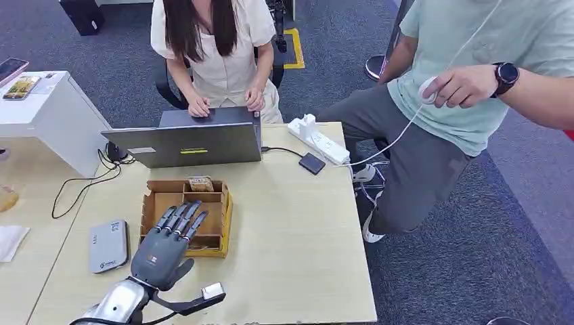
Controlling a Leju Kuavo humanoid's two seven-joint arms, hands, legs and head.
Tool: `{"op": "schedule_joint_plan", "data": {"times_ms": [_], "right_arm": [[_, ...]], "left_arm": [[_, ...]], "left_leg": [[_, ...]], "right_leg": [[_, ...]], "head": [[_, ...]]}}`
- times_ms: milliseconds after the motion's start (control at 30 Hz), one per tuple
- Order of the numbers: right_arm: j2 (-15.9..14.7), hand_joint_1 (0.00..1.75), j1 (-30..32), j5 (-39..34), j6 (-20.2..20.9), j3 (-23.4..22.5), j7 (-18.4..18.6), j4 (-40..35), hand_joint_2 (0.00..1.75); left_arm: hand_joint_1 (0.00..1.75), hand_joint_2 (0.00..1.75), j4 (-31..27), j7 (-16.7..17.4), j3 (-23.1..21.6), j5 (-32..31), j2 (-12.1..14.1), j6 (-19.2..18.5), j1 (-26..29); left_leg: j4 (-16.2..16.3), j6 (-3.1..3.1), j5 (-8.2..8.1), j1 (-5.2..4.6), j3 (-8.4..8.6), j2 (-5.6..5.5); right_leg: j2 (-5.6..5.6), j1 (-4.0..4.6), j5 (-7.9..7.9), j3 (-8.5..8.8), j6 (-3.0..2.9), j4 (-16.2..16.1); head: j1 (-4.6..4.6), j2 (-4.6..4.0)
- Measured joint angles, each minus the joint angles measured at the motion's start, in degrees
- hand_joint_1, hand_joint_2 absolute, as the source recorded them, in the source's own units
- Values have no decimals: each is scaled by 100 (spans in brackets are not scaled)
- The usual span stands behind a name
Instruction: Pass the card to the sensor for recognition and then transmit it.
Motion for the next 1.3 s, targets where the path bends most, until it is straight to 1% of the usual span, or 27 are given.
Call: {"op": "schedule_joint_plan", "data": {"times_ms": [100, 200, 300, 1300], "right_arm": [[0, 0, -2, 0, 0, -7, 39, 0, 0], [0, 0, 0, 0, 0, -9, 50, 0, 0], [0, 0, -1, 0, 2, -11, 50, 0, 0], [0, 0, -1, 0, 2, -20, 33, 0, 0]], "left_arm": [[0, 175, 42, 91, 7, -13, -20, -2, -22], [0, 175, 77, 350, 2, -13, -9, -33, -61], [0, 175, 114, 435, 2, -15, 0, -50, -98], [0, 175, 223, 407, 5, -15, 0, -90, -94]], "left_leg": [[0, 0, 0, 0, 0, 0], [0, 0, 0, 1, -1, 0], [0, 0, 0, 1, -1, 0], [0, 1, 0, 0, -2, 0]], "right_leg": [[0, 0, 0, -1, 0, 0], [0, 1, 0, -2, 0, 0], [0, 0, 0, -1, 0, 0], [0, 0, 0, -2, 0, 0]], "head": [[0, 0], [0, 0], [-2, 0], [0, 0]]}}
